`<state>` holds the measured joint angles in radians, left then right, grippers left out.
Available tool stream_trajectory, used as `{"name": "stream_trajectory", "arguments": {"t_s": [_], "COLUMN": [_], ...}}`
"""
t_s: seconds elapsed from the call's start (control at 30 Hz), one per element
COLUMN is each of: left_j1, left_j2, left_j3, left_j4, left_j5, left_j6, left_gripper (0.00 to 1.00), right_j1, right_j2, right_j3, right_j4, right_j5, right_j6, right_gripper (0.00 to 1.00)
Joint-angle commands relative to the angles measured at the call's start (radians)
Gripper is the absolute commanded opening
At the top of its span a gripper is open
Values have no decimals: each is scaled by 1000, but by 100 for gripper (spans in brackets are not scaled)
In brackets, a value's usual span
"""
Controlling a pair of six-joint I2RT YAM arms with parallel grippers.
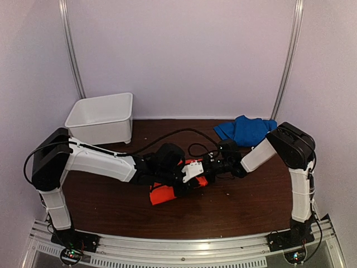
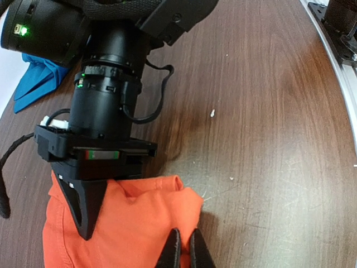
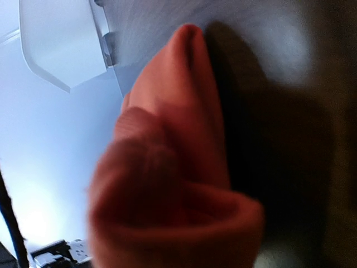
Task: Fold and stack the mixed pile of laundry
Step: Pass from the left arm to the right, then place the square-folded T-shirt at the corner of the board.
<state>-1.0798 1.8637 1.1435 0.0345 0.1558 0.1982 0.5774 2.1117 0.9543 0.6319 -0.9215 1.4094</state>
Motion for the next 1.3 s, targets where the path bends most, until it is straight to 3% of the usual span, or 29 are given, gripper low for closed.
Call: {"name": "stream_trajectory", "arguments": {"t_s": [0.0, 0.07, 0.17, 0.3, 0.43, 0.53, 0.6, 0.67, 0.7, 0.73, 0.97, 1.27], "left_j1": [5, 6, 12, 49, 101, 134, 147, 152, 152, 152, 153, 154], "left_j2": [-39, -53, -89, -133, -156, -177, -191, -201, -204, -205, -197, -175], "left_j3": [-22, -26, -37, -49, -48, -67, -83, -97, -102, -105, -103, -78], "left_j4": [49, 37, 0, -76, -149, -173, -177, -181, -184, -187, -226, -261], "left_j5": [6, -21, -68, -102, -80, -77, -77, -87, -88, -90, -100, -102], "left_j6": [-25, -55, -110, -192, -297, -355, -387, -414, -422, -429, -427, -393], "left_gripper": [0, 6, 29, 37, 44, 67, 79, 82, 94, 97, 98, 98], "right_j1": [-3, -8, -19, -49, -82, -96, -108, -124, -134, -145, -211, -277], "right_j2": [15, -12, -22, 23, 116, 189, 222, 231, 228, 223, 198, 135], "right_j3": [83, 151, 360, 646, 931, 1129, 1236, 1277, 1286, 1292, 1362, 1437], "right_j4": [-128, -307, -670, -1094, -1413, -1563, -1616, -1632, -1631, -1629, -1659, -1615], "right_j5": [46, 71, 135, 291, 475, 632, 737, 815, 849, 880, 1054, 1078], "right_j6": [-101, -231, -500, -852, -1137, -1272, -1324, -1360, -1373, -1389, -1472, -1479], "right_gripper": [8, 1, 0, 0, 0, 0, 0, 0, 0, 0, 0, 0]}}
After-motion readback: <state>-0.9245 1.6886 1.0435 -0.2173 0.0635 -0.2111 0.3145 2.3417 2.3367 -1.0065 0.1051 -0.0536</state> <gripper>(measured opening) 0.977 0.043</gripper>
